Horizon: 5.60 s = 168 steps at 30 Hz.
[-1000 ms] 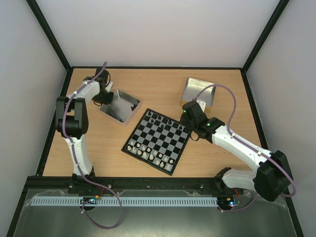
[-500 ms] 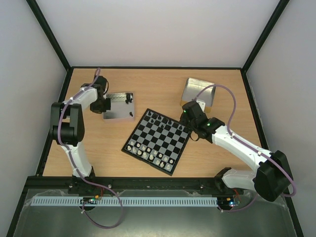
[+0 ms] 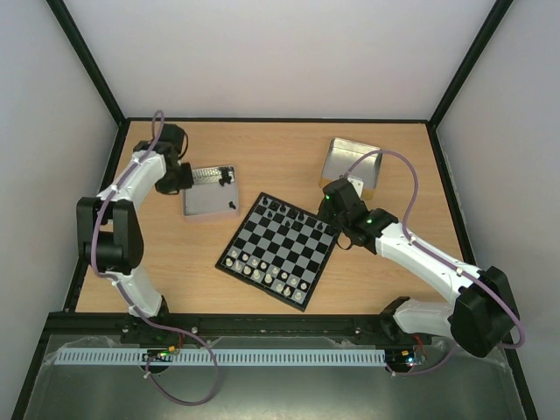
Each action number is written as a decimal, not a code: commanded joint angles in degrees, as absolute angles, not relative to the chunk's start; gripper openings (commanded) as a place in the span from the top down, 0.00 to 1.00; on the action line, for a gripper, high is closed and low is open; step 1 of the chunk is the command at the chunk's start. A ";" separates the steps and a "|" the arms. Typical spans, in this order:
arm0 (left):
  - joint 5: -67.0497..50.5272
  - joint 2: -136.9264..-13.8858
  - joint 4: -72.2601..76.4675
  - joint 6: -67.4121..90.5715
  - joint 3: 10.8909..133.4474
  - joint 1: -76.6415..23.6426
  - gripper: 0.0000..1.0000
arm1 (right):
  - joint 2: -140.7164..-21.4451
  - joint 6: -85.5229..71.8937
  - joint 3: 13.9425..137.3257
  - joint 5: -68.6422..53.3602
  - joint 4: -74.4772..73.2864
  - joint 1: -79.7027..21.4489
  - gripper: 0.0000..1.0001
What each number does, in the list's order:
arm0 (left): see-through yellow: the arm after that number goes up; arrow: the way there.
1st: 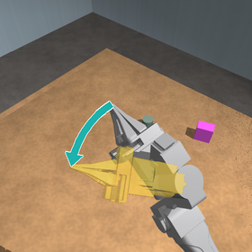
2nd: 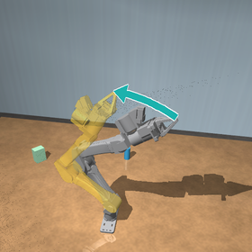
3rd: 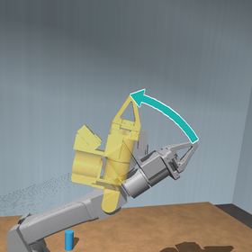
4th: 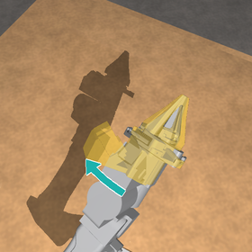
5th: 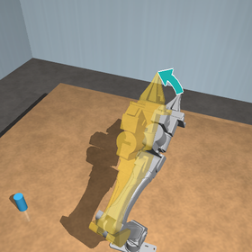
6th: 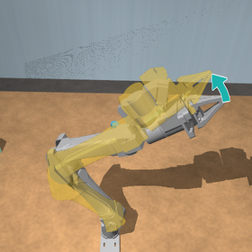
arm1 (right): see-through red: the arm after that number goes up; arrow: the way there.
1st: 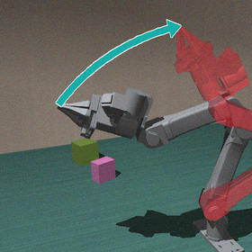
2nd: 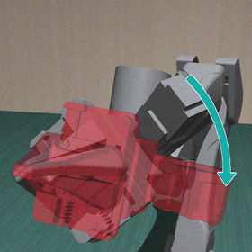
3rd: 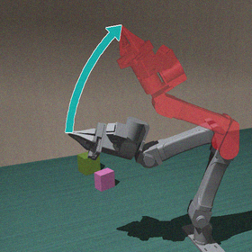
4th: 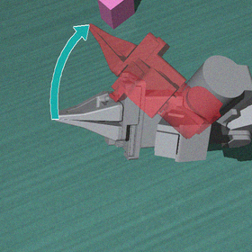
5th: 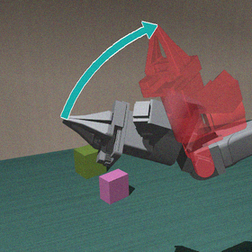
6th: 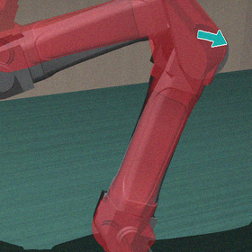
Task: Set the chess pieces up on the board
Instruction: Adjust the storage box at the center of the board, then pick up the chess piece from the storage box, then place the chess piece on the chessboard.
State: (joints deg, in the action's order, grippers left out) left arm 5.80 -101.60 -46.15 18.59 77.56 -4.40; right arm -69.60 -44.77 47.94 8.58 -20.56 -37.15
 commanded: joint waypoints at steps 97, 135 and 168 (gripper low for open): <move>-52.73 -87.14 -27.51 -5.19 71.10 -27.86 0.88 | -67.99 -51.78 51.62 -24.42 -2.27 -37.02 0.60; -21.80 -78.57 -19.73 9.51 62.45 -23.59 0.26 | -71.98 -33.32 48.52 6.76 -15.44 -37.47 0.98; -17.05 -74.95 -15.86 11.75 58.37 -18.67 0.25 | -90.96 -30.96 49.77 7.81 -11.40 -40.25 0.93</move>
